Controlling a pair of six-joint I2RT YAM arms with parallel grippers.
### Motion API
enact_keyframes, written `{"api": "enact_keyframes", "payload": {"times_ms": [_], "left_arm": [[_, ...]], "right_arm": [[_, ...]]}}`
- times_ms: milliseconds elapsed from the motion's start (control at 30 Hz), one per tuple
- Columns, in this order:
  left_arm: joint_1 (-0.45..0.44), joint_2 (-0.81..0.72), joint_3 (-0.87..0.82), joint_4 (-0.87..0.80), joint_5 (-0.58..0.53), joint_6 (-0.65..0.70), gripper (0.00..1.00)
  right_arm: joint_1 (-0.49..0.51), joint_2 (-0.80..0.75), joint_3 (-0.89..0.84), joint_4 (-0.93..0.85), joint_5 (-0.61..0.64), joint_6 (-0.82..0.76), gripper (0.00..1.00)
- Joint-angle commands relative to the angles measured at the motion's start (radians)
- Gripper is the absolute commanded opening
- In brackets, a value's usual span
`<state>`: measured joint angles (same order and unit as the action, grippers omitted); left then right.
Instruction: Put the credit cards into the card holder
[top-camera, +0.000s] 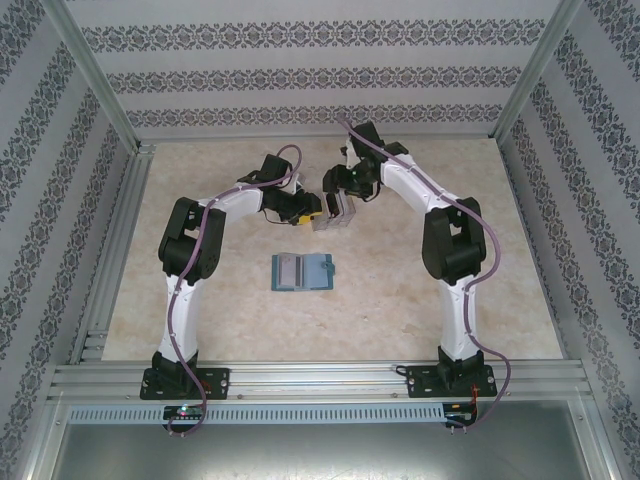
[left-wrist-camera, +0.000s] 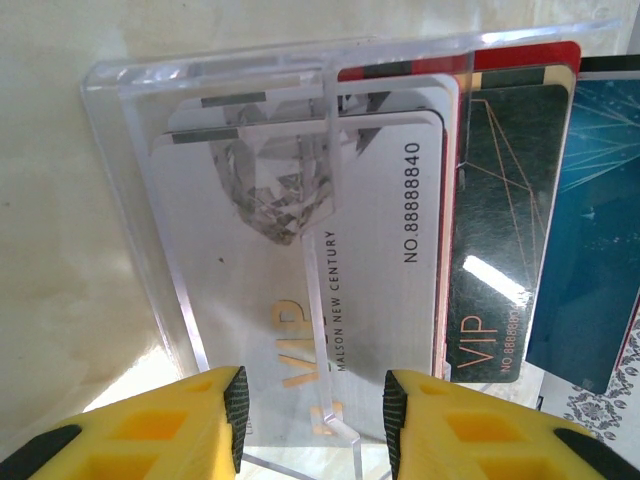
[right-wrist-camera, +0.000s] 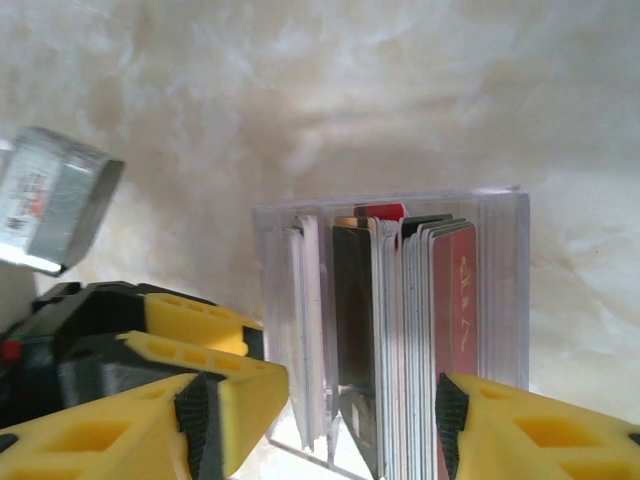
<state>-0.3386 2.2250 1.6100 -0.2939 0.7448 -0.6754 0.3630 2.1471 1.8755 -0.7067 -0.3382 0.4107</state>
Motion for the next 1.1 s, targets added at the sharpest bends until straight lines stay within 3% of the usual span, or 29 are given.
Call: {"api": "enact_keyframes", "payload": {"times_ms": [0, 167, 367, 833, 1067], "left_arm": [[-0.012, 0.010, 0.021, -0.033, 0.015, 0.023, 0.43], [-0.012, 0.010, 0.022, -0.031, 0.015, 0.022, 0.43], [-0.012, 0.005, 0.023, -0.034, 0.014, 0.022, 0.43], [-0.017, 0.016, 0.032, -0.036, 0.018, 0.019, 0.43], [-0.016, 0.022, 0.043, -0.040, 0.019, 0.018, 0.43]], "right_arm": [[0.008, -0.044, -0.019, -0.005, 0.010, -0.018, 0.63], [0.005, -0.029, -0.015, -0.009, 0.015, -0.021, 0.61], [0.005, 0.009, 0.027, -0.085, 0.139, -0.055, 0.62], [0.050, 0.156, 0.177, -0.160, 0.127, -0.074, 0.65], [0.065, 0.122, 0.190, -0.163, 0.123, -0.077, 0.64]]}}
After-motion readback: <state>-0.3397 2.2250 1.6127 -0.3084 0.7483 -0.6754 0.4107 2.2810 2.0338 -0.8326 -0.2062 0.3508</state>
